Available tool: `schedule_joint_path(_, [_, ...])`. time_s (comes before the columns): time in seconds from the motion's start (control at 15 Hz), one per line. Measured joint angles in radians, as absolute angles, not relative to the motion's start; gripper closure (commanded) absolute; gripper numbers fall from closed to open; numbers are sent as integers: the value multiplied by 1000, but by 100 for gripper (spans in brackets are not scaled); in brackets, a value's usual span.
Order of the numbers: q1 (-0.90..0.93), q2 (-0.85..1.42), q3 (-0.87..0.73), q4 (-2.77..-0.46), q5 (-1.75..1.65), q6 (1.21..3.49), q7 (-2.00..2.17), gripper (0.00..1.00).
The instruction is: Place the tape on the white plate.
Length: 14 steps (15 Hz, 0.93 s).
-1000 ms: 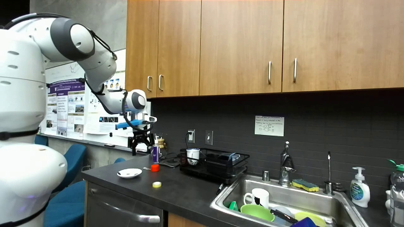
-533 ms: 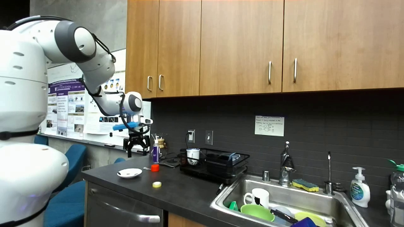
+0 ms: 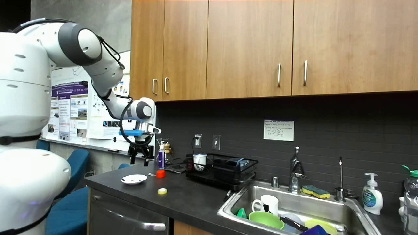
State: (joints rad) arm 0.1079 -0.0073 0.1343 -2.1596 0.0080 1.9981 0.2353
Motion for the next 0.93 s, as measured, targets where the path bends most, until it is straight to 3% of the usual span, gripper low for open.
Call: schedule_joint_path(0.93, [103,-8,118,-2161,175,1943,245,0])
